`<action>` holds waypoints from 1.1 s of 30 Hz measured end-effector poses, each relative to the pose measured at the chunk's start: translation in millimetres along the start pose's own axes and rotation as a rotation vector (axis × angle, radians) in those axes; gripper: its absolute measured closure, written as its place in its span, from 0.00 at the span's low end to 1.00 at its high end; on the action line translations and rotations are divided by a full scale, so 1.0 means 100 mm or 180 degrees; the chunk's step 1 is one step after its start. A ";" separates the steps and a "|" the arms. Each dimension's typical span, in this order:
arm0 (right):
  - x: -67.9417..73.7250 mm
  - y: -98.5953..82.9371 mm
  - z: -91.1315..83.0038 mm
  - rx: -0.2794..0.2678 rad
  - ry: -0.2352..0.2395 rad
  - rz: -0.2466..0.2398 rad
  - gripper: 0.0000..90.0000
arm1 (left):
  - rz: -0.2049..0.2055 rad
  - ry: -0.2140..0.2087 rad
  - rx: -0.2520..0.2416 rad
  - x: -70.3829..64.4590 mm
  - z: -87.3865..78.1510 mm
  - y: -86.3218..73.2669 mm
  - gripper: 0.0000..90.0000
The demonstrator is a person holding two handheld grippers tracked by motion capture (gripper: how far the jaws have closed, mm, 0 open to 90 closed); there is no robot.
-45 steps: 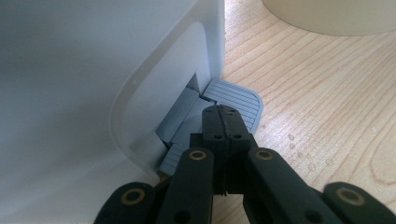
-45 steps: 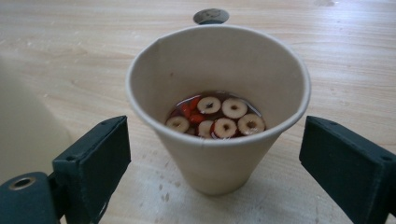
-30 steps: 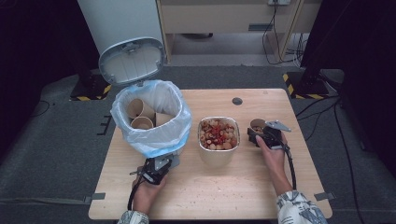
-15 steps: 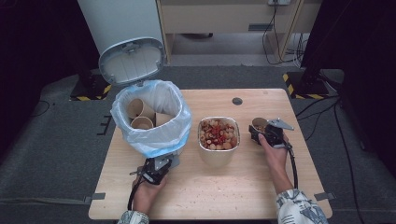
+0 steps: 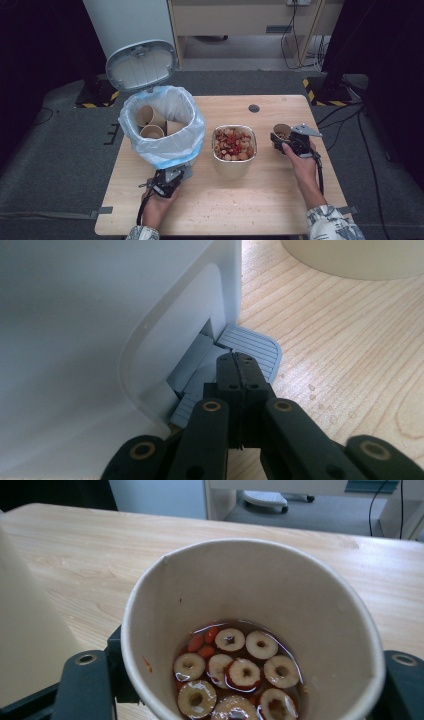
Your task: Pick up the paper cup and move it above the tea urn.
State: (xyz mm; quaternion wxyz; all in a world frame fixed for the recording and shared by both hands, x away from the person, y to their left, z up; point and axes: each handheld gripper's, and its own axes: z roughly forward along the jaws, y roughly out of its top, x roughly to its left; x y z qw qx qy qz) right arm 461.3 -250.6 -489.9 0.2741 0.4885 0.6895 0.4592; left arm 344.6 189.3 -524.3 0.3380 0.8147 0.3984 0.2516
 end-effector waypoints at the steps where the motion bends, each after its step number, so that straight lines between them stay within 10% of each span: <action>1: 0.00 0.03 -0.02 -0.0017 0.0011 -0.0028 0.33 | -0.0003 0.0000 -0.0001 0.00 0.00 0.00 0.99; 33: -0.14 0.61 -0.30 -0.0065 0.0183 -0.0445 0.33 | -0.0009 0.0000 -0.0007 0.00 0.00 0.00 1.00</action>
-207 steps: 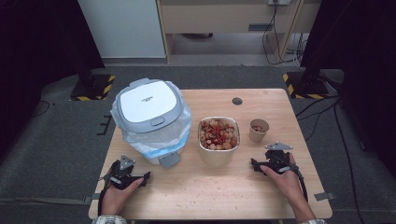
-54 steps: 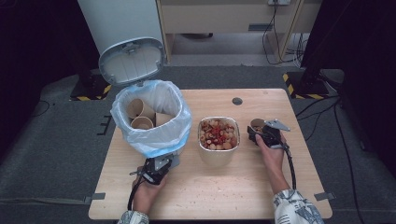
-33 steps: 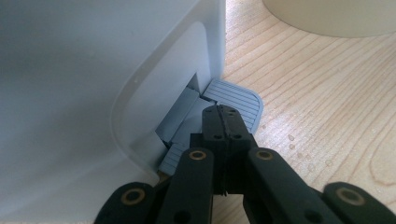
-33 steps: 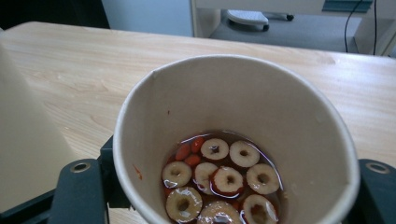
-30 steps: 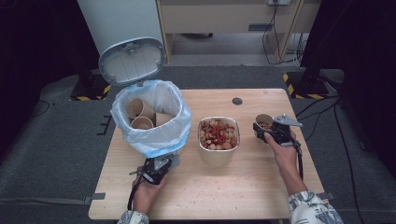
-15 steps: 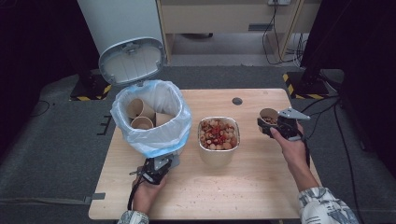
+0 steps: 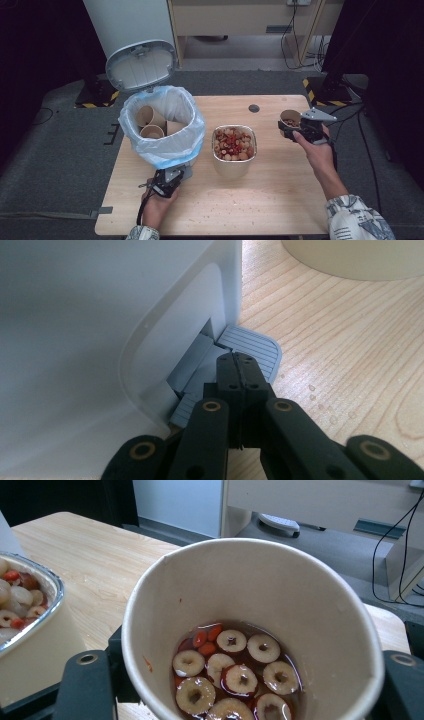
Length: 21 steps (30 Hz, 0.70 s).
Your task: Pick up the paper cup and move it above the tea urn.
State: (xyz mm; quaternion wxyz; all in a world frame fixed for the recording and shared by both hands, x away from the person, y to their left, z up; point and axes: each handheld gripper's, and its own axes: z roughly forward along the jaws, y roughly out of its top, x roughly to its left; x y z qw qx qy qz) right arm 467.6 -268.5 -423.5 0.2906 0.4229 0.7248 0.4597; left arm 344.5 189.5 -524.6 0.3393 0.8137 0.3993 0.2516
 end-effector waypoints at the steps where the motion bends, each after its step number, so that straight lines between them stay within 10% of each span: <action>1: 0.00 0.02 0.00 0.0007 0.0008 -0.0014 0.33 | 0.0000 0.0000 0.0000 0.00 0.00 0.00 1.00; 21: 0.04 0.30 0.00 -0.0014 0.0140 -0.0265 0.33 | -0.0016 -0.0005 0.0003 0.00 0.00 0.00 1.00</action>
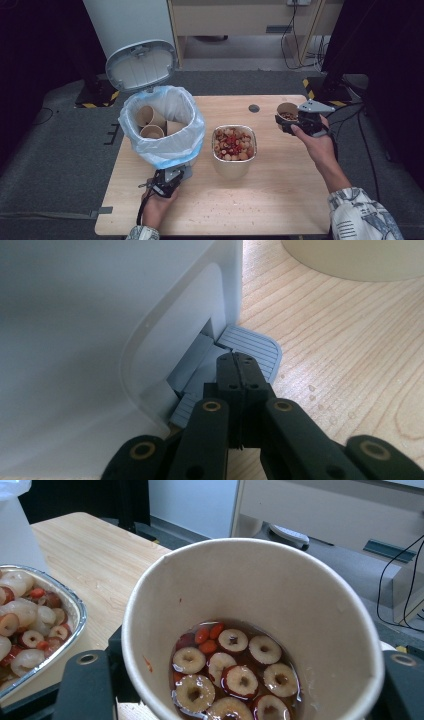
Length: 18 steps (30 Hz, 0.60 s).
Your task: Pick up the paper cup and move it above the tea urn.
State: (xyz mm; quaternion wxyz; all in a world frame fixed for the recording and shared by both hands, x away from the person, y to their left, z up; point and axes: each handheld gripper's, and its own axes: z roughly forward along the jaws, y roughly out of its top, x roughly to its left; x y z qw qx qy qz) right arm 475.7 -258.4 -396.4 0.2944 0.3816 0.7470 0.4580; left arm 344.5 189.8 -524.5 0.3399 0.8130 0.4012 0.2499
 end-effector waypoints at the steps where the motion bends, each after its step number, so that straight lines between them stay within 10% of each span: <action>1: 0.00 0.01 0.00 -0.0006 0.0006 0.0003 0.33 | 0.0004 0.0001 0.0000 0.00 0.00 0.00 0.99; 18: -0.02 0.11 -0.04 -0.0019 0.0058 -0.0011 0.33 | 0.0001 -0.0002 0.0000 0.00 0.00 0.00 1.00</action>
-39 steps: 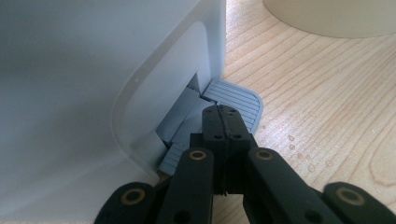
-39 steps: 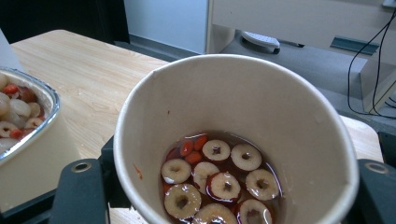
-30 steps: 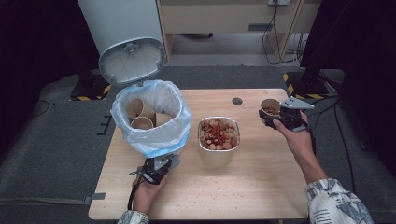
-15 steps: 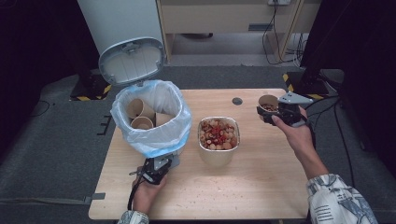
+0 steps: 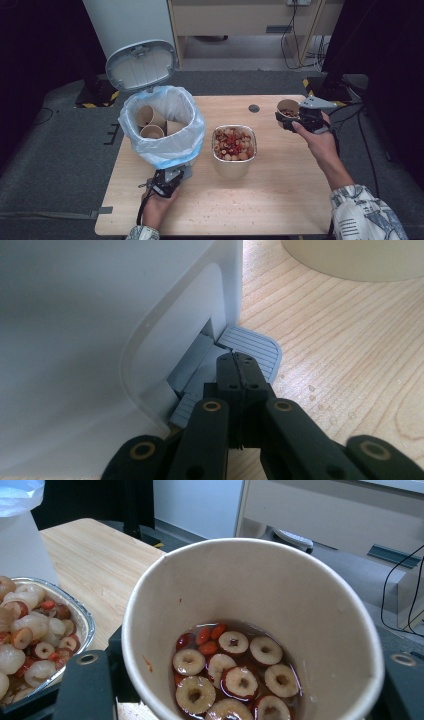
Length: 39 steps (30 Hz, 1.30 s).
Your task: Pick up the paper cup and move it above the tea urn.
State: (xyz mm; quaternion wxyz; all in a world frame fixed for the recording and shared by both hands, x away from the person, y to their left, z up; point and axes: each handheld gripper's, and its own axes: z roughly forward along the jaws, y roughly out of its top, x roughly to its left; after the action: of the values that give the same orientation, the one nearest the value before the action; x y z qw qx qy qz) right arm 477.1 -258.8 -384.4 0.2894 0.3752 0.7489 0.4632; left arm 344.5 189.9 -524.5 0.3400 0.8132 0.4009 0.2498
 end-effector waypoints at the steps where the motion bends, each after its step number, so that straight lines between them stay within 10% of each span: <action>1: 0.00 0.00 0.00 -0.0003 0.0003 -0.0008 0.33 | 0.0001 0.0002 0.0000 0.00 0.00 0.00 1.00; 39: -0.04 0.32 -0.02 -0.0019 0.0046 -0.0154 0.33 | -0.0001 -0.0001 0.0000 0.00 0.00 0.00 1.00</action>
State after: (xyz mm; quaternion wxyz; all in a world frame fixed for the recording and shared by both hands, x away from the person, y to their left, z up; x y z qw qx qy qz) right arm 487.5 -253.8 -354.5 0.2963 0.3527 0.7585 0.4610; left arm 344.6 190.0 -524.5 0.3400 0.8132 0.4010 0.2496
